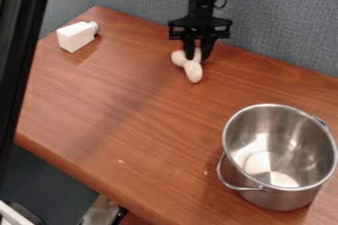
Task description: Put the mushroom in the metal pot
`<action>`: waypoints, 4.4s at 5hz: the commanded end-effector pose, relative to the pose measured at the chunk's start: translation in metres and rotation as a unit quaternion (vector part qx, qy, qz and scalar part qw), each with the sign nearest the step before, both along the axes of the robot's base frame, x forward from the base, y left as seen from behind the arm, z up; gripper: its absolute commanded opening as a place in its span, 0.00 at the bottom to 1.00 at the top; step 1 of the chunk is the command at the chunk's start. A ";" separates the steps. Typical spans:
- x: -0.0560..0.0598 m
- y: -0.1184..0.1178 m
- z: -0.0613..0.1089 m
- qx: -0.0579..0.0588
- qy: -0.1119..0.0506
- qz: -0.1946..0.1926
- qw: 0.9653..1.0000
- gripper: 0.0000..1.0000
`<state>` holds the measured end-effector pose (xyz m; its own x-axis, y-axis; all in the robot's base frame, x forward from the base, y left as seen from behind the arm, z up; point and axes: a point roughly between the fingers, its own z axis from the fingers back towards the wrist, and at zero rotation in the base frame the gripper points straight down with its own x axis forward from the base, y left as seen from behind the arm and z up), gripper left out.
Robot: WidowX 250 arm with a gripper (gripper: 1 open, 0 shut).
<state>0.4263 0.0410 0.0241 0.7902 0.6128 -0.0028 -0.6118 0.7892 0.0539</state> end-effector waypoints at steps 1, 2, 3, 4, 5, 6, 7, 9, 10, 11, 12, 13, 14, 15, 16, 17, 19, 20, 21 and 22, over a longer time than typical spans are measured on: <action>-0.009 -0.012 0.012 0.001 0.010 -0.061 0.998 0.00; -0.019 0.001 0.014 0.012 0.036 -0.097 0.995 0.00; -0.014 0.004 0.023 0.015 0.029 -0.125 0.992 0.00; -0.009 0.006 0.033 0.016 0.021 -0.155 0.988 0.00; -0.004 0.006 0.045 0.017 0.013 -0.185 0.983 0.00; -0.015 -0.021 0.043 0.018 0.003 -0.192 0.981 0.00; -0.026 -0.047 0.040 0.019 -0.006 -0.199 0.980 0.00; -0.050 -0.038 0.085 -0.009 -0.049 -0.278 0.959 0.00; -0.060 -0.057 0.107 -0.023 -0.058 -0.302 0.951 0.00; -0.075 -0.097 0.143 -0.039 -0.078 -0.338 0.937 0.00; -0.097 -0.146 0.163 -0.057 -0.079 -0.391 0.915 0.00; -0.129 -0.195 0.161 -0.072 -0.058 -0.421 0.903 0.00; -0.163 -0.220 0.160 -0.086 -0.039 -0.432 0.897 0.00; -0.179 -0.210 0.151 -0.089 -0.023 -0.436 0.895 0.00; -0.189 -0.192 0.140 -0.091 -0.009 -0.430 0.898 0.00; -0.192 -0.199 0.135 -0.076 -0.009 -0.452 0.889 0.00; -0.198 -0.227 0.123 -0.044 0.000 -0.510 0.859 0.00; -0.198 -0.211 0.108 -0.051 -0.007 -0.534 0.844 0.00; -0.195 -0.201 0.092 -0.056 -0.016 -0.564 0.824 0.00; -0.177 -0.204 0.076 -0.053 -0.021 -0.567 0.822 0.00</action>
<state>0.2421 -0.1640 0.0885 0.8483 -0.5292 -0.0166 0.5277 0.8477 -0.0541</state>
